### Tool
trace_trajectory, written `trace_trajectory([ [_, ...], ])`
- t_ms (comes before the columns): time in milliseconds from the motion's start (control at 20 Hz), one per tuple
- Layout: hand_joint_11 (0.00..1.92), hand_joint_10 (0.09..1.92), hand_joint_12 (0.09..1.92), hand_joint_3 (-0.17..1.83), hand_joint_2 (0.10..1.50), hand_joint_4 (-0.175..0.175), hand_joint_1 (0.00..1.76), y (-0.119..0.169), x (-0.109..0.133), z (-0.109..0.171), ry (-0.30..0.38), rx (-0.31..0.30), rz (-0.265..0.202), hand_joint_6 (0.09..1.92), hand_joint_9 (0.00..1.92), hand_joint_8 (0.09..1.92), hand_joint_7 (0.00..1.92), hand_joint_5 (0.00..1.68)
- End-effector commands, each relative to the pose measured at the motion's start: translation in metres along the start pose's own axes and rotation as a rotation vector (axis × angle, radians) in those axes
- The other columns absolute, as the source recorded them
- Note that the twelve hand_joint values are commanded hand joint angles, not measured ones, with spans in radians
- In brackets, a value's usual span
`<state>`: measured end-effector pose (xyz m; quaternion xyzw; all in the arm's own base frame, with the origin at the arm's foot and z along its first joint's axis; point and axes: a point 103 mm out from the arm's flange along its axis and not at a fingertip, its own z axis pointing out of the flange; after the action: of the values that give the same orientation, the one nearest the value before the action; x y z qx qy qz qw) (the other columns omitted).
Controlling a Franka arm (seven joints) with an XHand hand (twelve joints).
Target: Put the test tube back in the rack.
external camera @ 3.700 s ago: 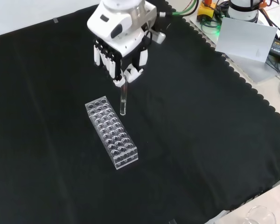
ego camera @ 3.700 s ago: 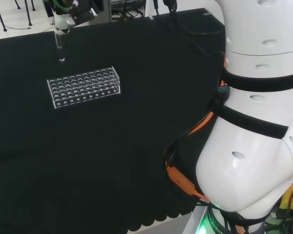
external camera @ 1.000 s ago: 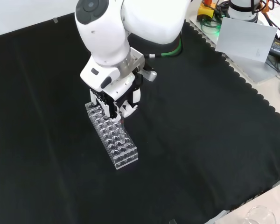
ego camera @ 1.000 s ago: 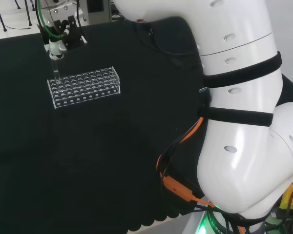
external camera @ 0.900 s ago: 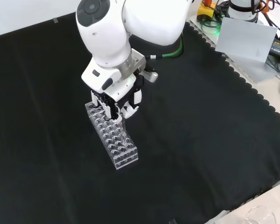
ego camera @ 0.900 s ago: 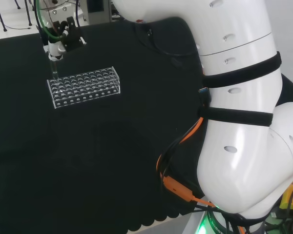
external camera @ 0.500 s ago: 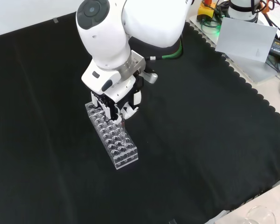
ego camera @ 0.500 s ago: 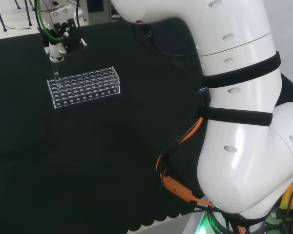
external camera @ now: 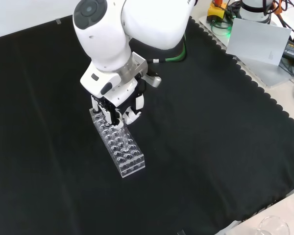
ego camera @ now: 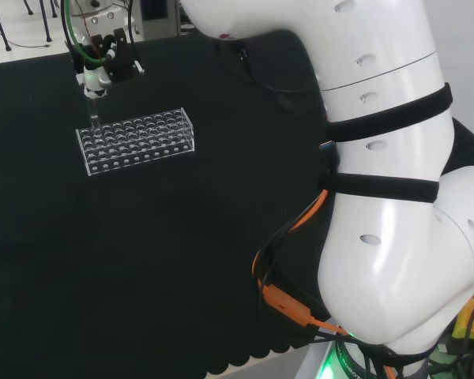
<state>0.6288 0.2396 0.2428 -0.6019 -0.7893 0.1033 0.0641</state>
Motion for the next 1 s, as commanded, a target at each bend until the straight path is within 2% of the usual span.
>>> trace_trajectory([
  [50,1.2,0.83,1.19,0.93,0.42,-0.175,1.35,-0.001,0.001,0.005,-0.012,0.005,0.004,0.39,1.57,0.35,1.54,1.48],
  [800,1.2,0.83,1.19,0.93,0.42,-0.175,1.35,0.001,0.008,0.021,-0.004,0.019,-0.004,0.39,1.57,0.35,1.54,1.48],
  [1000,1.2,0.83,1.19,0.93,0.42,-0.175,1.35,0.009,0.013,0.029,-0.014,0.025,-0.001,0.39,1.57,0.35,1.55,1.48],
])
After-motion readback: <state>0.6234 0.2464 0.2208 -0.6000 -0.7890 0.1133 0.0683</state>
